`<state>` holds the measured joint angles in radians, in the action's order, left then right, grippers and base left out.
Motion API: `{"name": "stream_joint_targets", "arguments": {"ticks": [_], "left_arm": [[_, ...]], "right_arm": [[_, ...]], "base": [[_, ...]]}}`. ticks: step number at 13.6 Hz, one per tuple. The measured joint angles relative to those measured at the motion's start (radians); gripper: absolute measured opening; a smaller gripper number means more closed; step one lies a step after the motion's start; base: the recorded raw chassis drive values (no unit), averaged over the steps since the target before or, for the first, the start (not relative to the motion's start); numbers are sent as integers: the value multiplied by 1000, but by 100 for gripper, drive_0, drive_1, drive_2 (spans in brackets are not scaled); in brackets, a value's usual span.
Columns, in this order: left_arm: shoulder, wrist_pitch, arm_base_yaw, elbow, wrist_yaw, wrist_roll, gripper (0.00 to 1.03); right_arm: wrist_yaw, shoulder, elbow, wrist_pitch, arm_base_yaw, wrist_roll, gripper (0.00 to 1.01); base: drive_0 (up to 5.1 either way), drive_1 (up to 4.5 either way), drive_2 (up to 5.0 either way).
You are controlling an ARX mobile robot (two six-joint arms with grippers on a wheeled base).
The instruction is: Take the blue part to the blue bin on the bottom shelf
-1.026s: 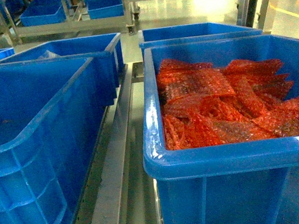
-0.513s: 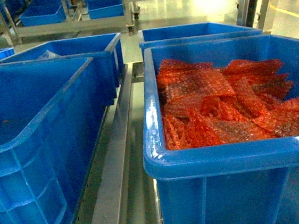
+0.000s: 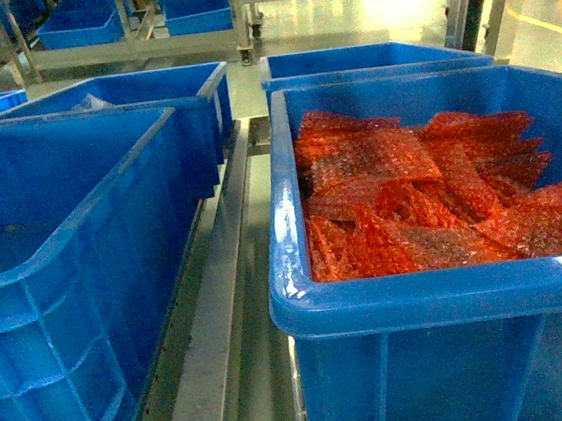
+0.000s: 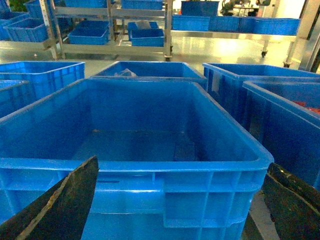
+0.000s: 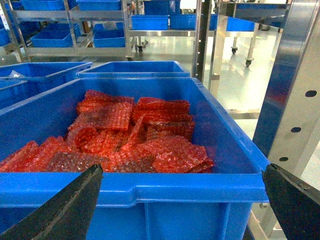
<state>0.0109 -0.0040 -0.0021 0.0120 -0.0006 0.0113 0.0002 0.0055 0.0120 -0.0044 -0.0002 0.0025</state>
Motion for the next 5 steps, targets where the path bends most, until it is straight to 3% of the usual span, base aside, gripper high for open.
{"name": "stream_joint_targets", "arguments": {"ticks": [5], "left_arm": [[0,0,0,0,0,0,98]], "right_arm": [[0,0,0,0,0,0,98]], "base": [[0,0,0]]}}
